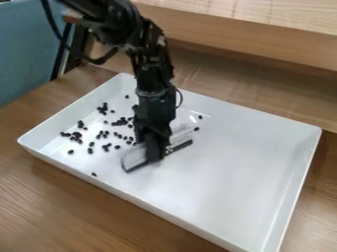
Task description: Sweep into pile
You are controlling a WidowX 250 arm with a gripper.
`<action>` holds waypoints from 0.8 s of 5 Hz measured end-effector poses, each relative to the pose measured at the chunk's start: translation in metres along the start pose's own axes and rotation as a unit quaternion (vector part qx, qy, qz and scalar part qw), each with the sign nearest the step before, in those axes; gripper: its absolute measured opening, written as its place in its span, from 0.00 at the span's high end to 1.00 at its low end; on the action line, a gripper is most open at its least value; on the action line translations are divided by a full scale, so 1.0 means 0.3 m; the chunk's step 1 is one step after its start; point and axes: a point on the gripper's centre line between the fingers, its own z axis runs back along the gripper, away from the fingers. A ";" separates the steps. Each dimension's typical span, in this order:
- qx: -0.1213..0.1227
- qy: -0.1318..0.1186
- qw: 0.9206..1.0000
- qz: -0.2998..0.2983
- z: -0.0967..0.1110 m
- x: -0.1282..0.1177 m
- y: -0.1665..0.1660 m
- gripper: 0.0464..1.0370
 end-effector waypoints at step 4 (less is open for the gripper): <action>0.004 -0.002 0.997 0.072 0.001 -0.103 0.260 0.64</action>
